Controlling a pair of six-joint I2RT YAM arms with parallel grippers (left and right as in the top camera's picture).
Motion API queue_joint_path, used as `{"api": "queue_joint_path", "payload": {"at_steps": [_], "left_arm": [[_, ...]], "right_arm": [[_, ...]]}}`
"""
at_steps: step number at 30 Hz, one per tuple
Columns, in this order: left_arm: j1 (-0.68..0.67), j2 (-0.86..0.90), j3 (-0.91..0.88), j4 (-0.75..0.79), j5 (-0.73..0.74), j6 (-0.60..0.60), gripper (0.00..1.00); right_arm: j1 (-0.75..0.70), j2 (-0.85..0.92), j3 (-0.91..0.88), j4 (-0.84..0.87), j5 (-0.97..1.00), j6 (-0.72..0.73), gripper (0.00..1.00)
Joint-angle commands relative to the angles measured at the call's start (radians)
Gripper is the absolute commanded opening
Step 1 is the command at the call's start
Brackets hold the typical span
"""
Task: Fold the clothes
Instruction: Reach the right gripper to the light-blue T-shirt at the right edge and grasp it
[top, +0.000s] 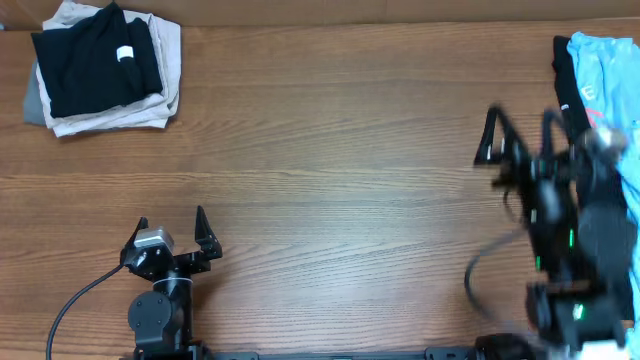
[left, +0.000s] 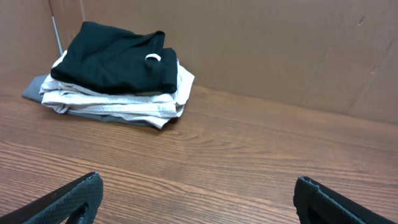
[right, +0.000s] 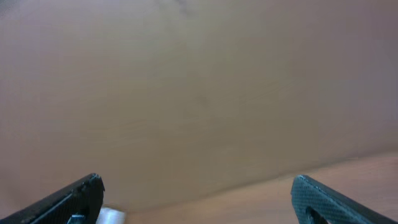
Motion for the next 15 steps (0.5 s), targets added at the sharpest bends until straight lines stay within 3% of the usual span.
{"api": "queue_joint_path", "payload": {"at_steps": [1, 10, 15], "left_arm": [[0.008, -0.008, -0.003, 0.002, 0.008, 0.026, 1.0], [0.008, -0.008, -0.003, 0.002, 0.008, 0.026, 1.0], [0.008, -0.008, -0.003, 0.002, 0.008, 0.026, 1.0]], "right_arm": [[-0.023, 0.256, 0.246, -0.139, 0.215, -0.225, 1.0], [-0.257, 0.872, 0.89, -0.658, 0.229, -0.295, 1.0], [-0.351, 1.027, 1.001, -0.688, 0.254, -0.296, 1.0]]}}
